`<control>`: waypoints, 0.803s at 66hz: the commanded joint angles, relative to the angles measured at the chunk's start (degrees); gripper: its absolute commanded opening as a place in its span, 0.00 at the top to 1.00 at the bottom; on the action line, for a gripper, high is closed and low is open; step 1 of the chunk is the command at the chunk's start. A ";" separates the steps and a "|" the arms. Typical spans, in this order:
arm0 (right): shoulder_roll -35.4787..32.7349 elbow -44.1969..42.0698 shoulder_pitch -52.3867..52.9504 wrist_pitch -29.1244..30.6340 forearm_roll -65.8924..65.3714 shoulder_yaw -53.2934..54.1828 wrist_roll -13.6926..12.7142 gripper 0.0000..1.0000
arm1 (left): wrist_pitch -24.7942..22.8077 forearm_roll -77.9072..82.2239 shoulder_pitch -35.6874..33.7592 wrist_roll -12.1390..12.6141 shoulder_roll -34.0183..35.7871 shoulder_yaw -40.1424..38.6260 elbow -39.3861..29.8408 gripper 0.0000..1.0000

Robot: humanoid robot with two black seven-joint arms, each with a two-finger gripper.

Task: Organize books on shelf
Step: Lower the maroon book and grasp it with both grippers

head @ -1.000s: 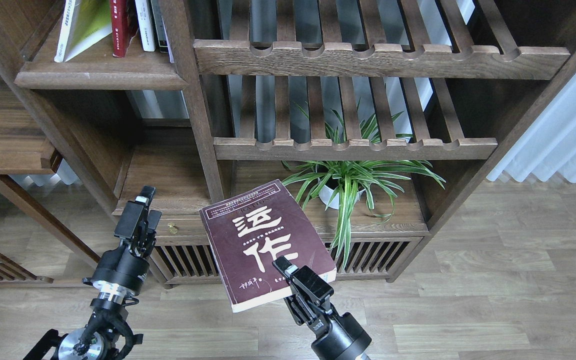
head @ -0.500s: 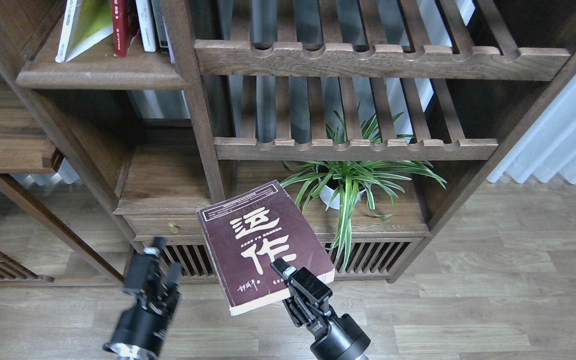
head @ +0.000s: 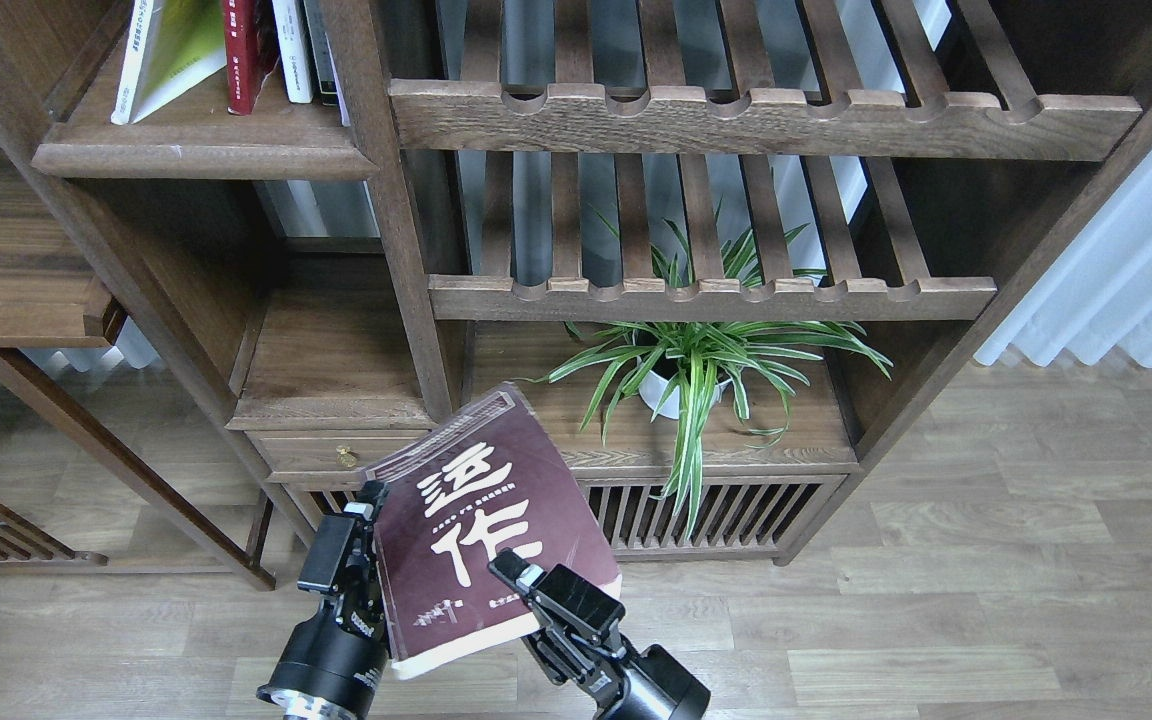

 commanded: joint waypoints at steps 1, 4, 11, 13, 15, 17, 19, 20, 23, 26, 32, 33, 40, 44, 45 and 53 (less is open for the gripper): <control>-0.52 -0.24 -0.14 -0.08 0.25 -0.04 -0.05 0.91 | -0.03 0.09 -0.05 0.06 -0.02 0.09 -0.01 0.00; -0.69 -0.24 -0.14 -0.08 0.34 0.04 -0.05 0.91 | -0.03 0.09 -0.14 0.06 -0.02 0.09 -0.01 0.00; -1.04 -0.86 0.03 -0.08 0.52 0.83 -0.05 0.91 | -0.03 0.09 -0.49 -0.03 -0.02 -0.17 -0.01 0.00; -1.13 -1.38 0.39 -0.08 0.87 1.01 -0.05 0.91 | -0.03 0.09 -0.49 -0.03 -0.02 -0.26 -0.01 0.00; -1.31 -1.65 0.91 -0.08 1.48 1.19 -0.05 0.91 | -0.03 0.09 -0.40 -0.11 0.33 -0.35 -0.01 0.00; -1.83 -1.91 1.61 -0.08 2.36 1.27 -0.05 0.91 | -0.03 0.09 -0.40 -0.11 1.21 -0.26 -0.01 0.00; -2.71 -2.09 2.41 -0.08 3.41 1.36 -0.13 0.92 | -0.03 0.09 -0.31 -0.20 2.18 0.09 -0.01 0.00; -3.58 -2.09 2.93 -0.08 4.03 1.36 -0.22 0.93 | -0.03 0.09 -0.05 -0.29 3.14 0.27 -0.01 0.00; -4.73 -2.17 4.07 -0.08 4.73 1.28 -0.75 0.93 | -0.03 0.09 0.13 -0.38 4.72 0.62 -0.01 0.00; -5.61 -2.35 5.04 -0.08 5.09 1.27 -1.19 0.93 | -0.03 0.09 0.48 -0.55 6.74 1.14 -0.01 0.00; -6.84 -2.44 6.80 -0.08 5.88 0.84 -1.28 0.94 | -0.03 -0.09 0.65 -0.73 11.05 1.50 -0.01 0.00; -7.28 -2.44 7.15 -0.08 6.14 0.75 -1.28 0.94 | -0.03 -0.26 0.57 -0.73 12.10 1.59 -0.01 0.00; -9.57 -2.44 7.94 -0.08 6.32 -0.22 -1.45 0.95 | -0.03 -2.72 -0.22 -0.73 14.31 1.67 -0.01 0.00; -11.06 -2.53 9.09 -0.08 6.93 -2.33 -2.86 0.94 | -0.03 -4.22 -2.33 -0.73 14.75 2.11 -0.01 0.00; -11.33 -2.53 9.35 -0.08 7.37 -2.94 -3.47 0.94 | -0.03 -4.31 -2.77 -0.73 14.75 2.64 -0.01 0.00; -11.77 -2.53 10.58 -0.08 9.39 -5.40 -6.37 0.94 | -0.03 -4.31 -4.44 -0.73 14.93 5.54 -0.01 0.00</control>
